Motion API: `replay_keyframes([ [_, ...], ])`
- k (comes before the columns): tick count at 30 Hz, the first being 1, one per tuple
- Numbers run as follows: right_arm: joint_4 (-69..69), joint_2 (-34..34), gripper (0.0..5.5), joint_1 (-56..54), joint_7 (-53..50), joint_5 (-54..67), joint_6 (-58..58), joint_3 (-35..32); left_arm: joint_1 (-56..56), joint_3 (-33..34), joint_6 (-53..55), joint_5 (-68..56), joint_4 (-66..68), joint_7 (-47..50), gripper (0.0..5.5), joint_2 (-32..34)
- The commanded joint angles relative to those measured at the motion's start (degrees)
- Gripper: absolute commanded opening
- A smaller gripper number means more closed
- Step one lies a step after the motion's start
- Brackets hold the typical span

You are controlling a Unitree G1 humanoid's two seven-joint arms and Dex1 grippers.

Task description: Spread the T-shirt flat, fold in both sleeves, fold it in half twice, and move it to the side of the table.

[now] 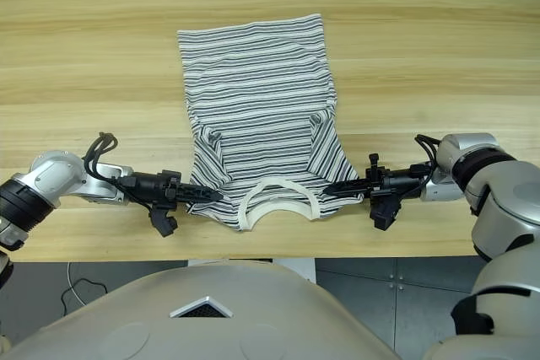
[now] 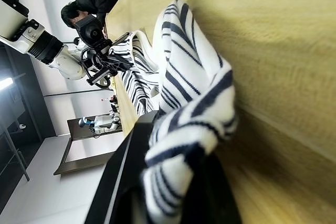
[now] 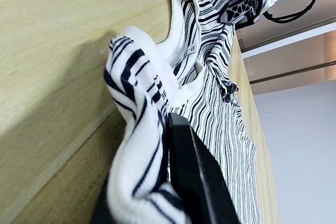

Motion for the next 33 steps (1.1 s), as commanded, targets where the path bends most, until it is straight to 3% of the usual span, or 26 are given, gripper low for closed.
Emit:
replay_keyframes([
  [1, 1.0, 4.0, 0.10, 3.0, 4.7, -2.4, 7.2, 0.5, 3.2, -2.9, 0.6, 3.2, 3.2, -2.8, 0.11, -0.2],
  [12, -0.9, 3.6, 0.10, 2.6, 4.2, -3.3, 7.1, 1.0, 5.7, -4.3, -1.4, 0.8, 3.1, -7.0, 0.11, 0.4],
  [25, -8.2, 0.8, 0.10, 2.3, -3.4, -12.0, 15.4, 8.2, 13.5, -4.8, -3.9, -2.0, -3.2, -8.5, 0.11, 3.6],
  [29, -11.0, -0.4, 0.10, 0.4, -4.6, -9.4, 14.2, 6.2, 13.0, -2.2, -2.2, -3.0, -1.9, -6.4, 0.11, 3.3],
  [33, -9.7, 1.8, 0.10, -5.1, -4.7, -3.2, 10.5, -0.6, 11.3, 2.5, -2.3, -13.6, 1.5, -6.9, 0.11, 0.2],
])
